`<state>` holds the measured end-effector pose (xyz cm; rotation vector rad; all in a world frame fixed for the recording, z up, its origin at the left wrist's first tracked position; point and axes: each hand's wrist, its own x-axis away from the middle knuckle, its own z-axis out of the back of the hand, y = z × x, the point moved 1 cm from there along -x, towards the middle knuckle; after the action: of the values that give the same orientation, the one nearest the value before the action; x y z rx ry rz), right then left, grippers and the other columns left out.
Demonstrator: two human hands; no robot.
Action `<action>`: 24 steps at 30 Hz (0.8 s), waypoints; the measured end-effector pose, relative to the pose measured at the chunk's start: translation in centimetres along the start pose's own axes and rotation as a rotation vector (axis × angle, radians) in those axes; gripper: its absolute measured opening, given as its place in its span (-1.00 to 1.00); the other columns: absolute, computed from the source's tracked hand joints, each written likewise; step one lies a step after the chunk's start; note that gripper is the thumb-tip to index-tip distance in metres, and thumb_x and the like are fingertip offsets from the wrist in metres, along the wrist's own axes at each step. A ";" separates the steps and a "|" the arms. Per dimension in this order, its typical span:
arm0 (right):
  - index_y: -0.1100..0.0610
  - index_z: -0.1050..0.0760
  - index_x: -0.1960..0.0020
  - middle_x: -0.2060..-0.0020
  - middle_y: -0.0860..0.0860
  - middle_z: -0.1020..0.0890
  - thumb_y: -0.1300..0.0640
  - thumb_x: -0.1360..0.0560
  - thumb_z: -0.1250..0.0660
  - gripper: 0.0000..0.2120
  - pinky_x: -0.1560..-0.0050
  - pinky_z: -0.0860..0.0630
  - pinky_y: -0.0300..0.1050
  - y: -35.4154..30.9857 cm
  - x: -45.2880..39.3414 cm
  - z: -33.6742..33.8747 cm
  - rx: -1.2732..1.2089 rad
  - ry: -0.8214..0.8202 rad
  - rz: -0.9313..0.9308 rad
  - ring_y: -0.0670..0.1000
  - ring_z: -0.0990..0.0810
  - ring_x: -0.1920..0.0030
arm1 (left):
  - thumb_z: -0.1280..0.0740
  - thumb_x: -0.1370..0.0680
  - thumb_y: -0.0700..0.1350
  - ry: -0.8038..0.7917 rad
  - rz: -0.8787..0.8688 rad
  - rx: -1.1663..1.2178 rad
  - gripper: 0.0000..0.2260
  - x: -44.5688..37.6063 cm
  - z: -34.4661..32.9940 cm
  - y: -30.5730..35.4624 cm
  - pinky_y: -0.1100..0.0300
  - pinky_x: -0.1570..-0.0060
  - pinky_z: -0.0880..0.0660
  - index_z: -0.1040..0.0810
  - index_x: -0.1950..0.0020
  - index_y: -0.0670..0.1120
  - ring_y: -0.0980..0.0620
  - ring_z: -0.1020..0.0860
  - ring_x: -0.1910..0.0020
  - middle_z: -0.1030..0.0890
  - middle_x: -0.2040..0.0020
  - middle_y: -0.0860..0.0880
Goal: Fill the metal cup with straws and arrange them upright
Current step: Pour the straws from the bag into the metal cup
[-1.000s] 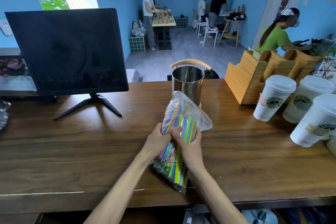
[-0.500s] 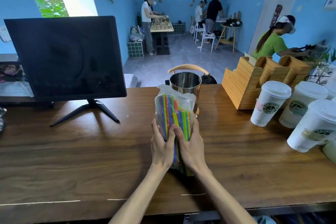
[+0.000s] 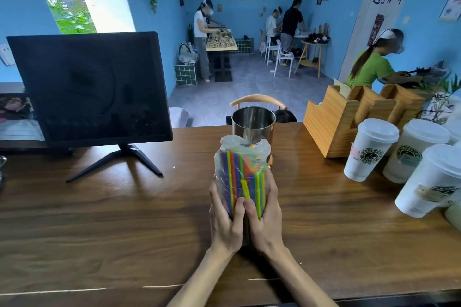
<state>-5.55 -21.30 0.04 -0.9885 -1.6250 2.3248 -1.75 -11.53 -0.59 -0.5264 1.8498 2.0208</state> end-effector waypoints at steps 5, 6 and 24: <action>-0.06 -0.10 -0.62 -0.45 -0.17 -0.44 -0.40 -0.49 -0.26 -0.17 -0.26 -0.56 0.01 0.1 0.5 0.0 -0.031 0.010 0.045 -0.11 -0.53 -0.36 | -0.22 -0.61 0.26 0.026 -0.029 0.027 -0.31 0.7 0.3 -0.1 -0.05 -0.23 -0.52 -0.20 -0.52 -0.21 -0.11 -0.55 -0.31 -0.52 -0.37 -0.11; -0.08 -0.09 -0.62 -0.45 -0.15 -0.45 -0.39 -0.49 -0.27 -0.17 -0.26 -0.56 0.04 0.2 0.7 0.0 -0.035 0.001 0.040 -0.11 -0.53 -0.36 | -0.21 -0.61 0.27 0.024 -0.022 0.030 -0.32 0.9 0.4 -0.1 0.06 -0.24 -0.50 -0.21 -0.52 -0.19 -0.07 -0.54 -0.33 -0.51 -0.39 -0.04; 0.01 -0.10 -0.60 -0.48 0.02 -0.32 -0.29 -0.50 -0.32 -0.19 -0.31 -0.48 0.27 1.8 1.1 -0.3 -0.100 -0.024 0.059 0.11 -0.43 -0.44 | -0.20 -0.59 0.32 -0.009 -0.010 -0.040 -0.32 1.5 0.5 -1.1 -0.11 -0.20 -0.53 -0.29 -0.50 -0.14 -0.05 -0.56 -0.29 -0.54 -0.35 -0.05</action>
<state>-5.77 -21.33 -2.09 -1.0459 -1.7596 2.3217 -2.49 -10.90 -2.27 -0.5355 1.8015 2.0542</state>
